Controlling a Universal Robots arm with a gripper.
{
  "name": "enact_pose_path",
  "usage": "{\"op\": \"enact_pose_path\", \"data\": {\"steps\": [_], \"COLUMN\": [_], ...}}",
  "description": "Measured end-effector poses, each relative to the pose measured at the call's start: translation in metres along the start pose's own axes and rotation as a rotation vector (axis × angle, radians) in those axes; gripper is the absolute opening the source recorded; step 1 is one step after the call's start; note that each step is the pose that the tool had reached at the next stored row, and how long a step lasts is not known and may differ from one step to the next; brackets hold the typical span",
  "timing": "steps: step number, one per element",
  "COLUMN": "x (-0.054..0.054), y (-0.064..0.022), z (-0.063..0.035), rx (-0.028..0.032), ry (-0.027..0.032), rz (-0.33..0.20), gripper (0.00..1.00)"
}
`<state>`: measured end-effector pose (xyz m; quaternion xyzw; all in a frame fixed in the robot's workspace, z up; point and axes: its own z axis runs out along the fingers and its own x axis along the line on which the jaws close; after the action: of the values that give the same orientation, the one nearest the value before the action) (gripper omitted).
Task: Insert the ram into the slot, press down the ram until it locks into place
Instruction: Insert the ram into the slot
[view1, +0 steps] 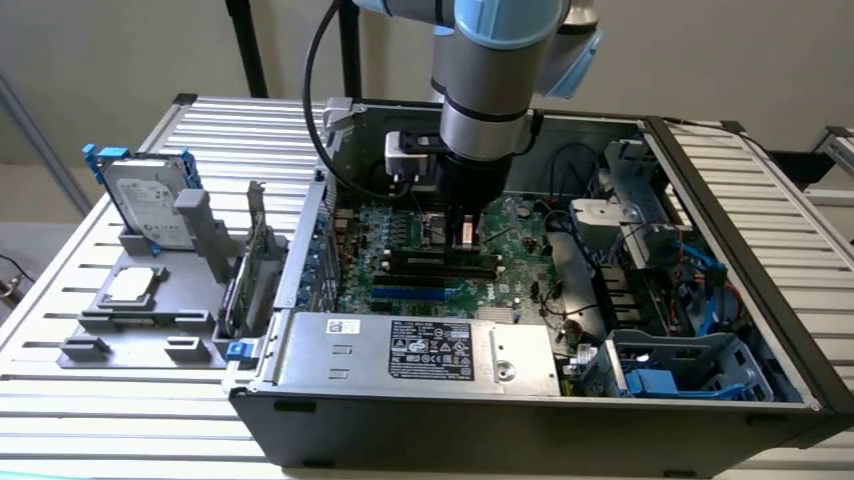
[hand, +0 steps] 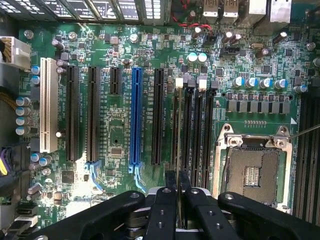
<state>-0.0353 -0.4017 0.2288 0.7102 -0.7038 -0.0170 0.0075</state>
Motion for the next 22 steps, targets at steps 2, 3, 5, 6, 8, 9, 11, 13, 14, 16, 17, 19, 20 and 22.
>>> {"op": "enact_pose_path", "data": {"steps": [2, 3, 5, 6, 8, 9, 11, 13, 14, 16, 17, 19, 20, 22], "x": [-0.0001, -0.0001, -0.0002, -0.0003, -0.0003, -0.0004, -0.0004, -0.0005, -0.0005, -0.0007, -0.0008, -0.001, -0.001, -0.0011], "y": [0.0, 0.0, 0.0, -0.0001, -0.0001, -0.0001, -0.0001, -0.0002, -0.0002, -0.0003, -0.0003, -0.0005, -0.0008, -0.0012], "z": [0.0004, 0.0005, 0.001, 0.0012, 0.0016, 0.0018, 0.0023, 0.0027, 0.0029, 0.003, 0.0031, 0.0031, 0.0031, 0.0031], "rx": [0.0, 0.0, 0.0, 0.0, 0.0, -0.0001, -0.0001, 0.0, 0.0, 0.0, 0.0, -0.0001, -0.0002, -0.0004], "ry": [0.0, 0.0, 0.0, 0.0, 0.0, 0.0001, 0.0, 0.0001, 0.0001, 0.0, -0.0001, -0.0001, -0.0001, -0.0002], "rz": [0.0, 0.0, 0.0, 0.0, 0.0, 0.0, 0.0, 0.0, 0.0, 0.0, 0.0, 0.001, 0.001, 0.002], "gripper": [0.13, 0.13, 0.13, 0.13, 0.13, 0.13, 0.13, 0.13, 0.13, 0.13, 0.13, 0.13, 0.13, 0.13]}}
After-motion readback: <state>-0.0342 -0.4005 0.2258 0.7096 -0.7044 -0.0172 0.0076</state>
